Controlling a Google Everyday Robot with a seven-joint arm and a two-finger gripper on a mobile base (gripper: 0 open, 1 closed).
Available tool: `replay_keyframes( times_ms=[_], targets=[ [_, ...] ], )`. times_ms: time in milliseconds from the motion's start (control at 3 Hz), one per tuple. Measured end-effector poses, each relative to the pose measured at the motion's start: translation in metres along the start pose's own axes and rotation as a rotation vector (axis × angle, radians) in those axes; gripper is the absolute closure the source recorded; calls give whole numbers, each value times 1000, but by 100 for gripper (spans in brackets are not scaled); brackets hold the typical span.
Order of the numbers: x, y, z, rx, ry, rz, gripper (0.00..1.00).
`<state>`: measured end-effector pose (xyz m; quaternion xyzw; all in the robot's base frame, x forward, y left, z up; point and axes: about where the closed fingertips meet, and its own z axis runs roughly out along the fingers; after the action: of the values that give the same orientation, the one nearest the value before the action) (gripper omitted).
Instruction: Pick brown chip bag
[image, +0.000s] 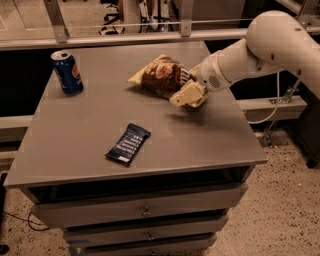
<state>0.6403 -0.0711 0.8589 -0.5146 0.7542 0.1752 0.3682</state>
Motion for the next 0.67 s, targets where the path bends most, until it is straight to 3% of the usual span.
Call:
replay_keyframes(
  times_ms=[667],
  targets=[
    [-16,17,-14,-23,-54,-34,88]
  ],
)
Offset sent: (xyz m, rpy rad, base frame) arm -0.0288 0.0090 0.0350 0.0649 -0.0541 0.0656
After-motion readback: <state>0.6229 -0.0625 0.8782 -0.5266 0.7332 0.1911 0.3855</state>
